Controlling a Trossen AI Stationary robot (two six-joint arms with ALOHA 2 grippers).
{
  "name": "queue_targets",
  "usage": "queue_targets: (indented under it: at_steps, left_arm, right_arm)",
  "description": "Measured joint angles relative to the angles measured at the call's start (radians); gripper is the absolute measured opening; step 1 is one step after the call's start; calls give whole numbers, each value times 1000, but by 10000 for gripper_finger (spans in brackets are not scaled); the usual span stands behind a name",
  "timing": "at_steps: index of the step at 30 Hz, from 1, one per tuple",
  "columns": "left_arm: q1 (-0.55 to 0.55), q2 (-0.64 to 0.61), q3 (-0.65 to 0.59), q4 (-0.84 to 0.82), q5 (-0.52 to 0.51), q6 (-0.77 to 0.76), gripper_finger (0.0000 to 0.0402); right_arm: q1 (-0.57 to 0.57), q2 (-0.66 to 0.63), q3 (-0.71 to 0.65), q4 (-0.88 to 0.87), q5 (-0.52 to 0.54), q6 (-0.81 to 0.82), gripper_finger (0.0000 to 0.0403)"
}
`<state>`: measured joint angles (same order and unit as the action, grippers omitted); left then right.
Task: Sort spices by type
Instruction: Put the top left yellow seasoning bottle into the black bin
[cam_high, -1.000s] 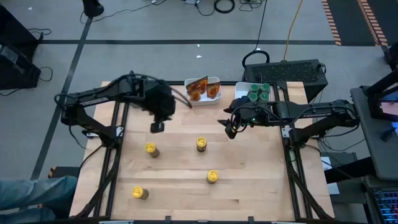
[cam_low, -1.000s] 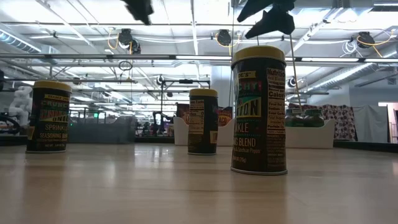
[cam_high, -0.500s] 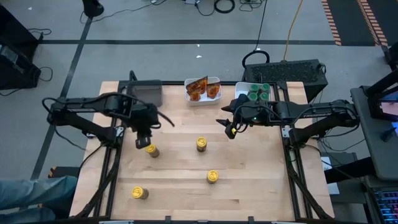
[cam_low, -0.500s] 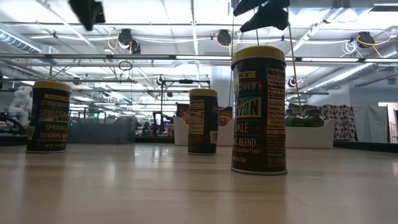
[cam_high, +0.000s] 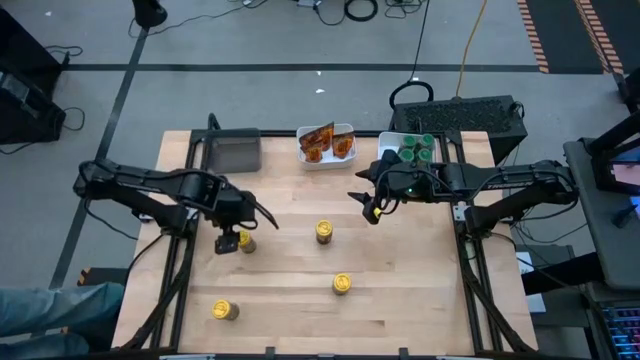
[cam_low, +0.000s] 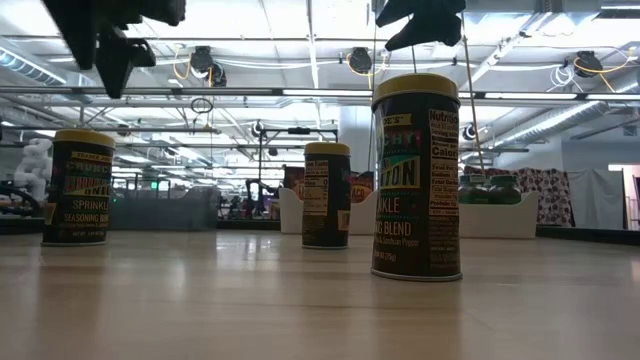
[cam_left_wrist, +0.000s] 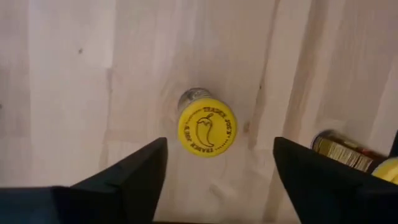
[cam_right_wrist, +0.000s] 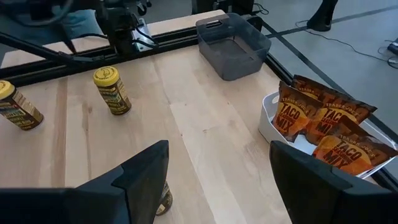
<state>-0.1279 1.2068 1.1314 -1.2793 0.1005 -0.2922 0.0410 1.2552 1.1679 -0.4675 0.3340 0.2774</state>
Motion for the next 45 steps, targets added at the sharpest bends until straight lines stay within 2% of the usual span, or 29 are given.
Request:
queue_targets:
  at_steps: [4,8,28,45]
  left_arm:
    - [-24,-1,-56,35,-29,20,323]
    - [-47,-2,-111,85,-52,51,333]
    - [-85,-1,-290,282,-94,89,334]
    - [-85,-1,-339,333,-98,88,334]
  right_arm:
    - [0,0,0,0,0,-10,263]
    - [0,0,0,-1,0,-26,263]
    - [-2,0,0,-30,4,-32,263]
    - [-28,0,0,-30,4,-36,263]
